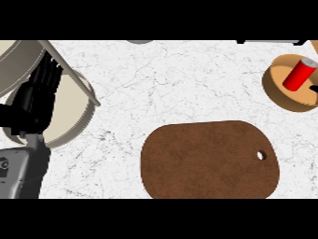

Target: Pick the can from the cutting board and place it in the pot

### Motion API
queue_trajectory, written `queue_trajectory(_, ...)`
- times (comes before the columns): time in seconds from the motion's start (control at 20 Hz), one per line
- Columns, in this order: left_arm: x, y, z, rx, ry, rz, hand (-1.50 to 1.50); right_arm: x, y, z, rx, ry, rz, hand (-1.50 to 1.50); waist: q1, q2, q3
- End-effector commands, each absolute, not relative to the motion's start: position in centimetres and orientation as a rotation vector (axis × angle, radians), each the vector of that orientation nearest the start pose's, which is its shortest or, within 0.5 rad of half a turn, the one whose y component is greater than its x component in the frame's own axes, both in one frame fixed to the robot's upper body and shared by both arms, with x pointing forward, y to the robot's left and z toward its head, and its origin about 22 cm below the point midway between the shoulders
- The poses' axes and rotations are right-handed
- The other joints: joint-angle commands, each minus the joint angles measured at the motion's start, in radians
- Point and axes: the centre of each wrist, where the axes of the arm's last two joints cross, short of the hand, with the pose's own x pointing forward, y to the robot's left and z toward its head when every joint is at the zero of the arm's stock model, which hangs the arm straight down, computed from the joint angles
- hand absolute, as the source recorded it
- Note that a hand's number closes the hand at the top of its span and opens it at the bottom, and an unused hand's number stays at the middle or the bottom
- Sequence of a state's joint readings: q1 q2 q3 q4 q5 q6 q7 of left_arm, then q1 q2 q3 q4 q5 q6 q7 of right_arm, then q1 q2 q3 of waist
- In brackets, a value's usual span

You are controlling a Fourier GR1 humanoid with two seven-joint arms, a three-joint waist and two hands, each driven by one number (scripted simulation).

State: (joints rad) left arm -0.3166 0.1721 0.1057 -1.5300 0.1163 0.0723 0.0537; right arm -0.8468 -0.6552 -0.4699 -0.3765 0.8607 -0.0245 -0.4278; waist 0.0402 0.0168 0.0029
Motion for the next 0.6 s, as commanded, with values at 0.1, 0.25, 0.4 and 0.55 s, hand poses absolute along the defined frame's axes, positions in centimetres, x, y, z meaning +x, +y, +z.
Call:
queue_trajectory(0.1,31.9,25.3,7.7,0.088,-1.775,0.021,0.0,38.4,-45.0,10.2,-0.844,-1.609,0.609,-1.5,-0.011,0.0,0.0)
queue_trajectory(0.25,31.4,25.8,8.8,0.08,-1.78,0.022,0.0,39.9,-43.7,11.9,-0.747,-1.709,0.464,-1.5,-0.002,-0.004,0.0)
queue_trajectory(0.4,30.8,26.4,8.2,0.09,-1.769,0.029,0.0,39.6,-44.0,11.2,-0.691,-1.711,0.316,-1.5,-0.013,-0.008,-0.001)
queue_trajectory(0.55,31.5,27.6,8.9,0.078,-1.761,0.026,0.0,39.0,-46.2,13.7,-0.646,-1.701,0.165,-1.5,-0.008,-0.003,0.0)
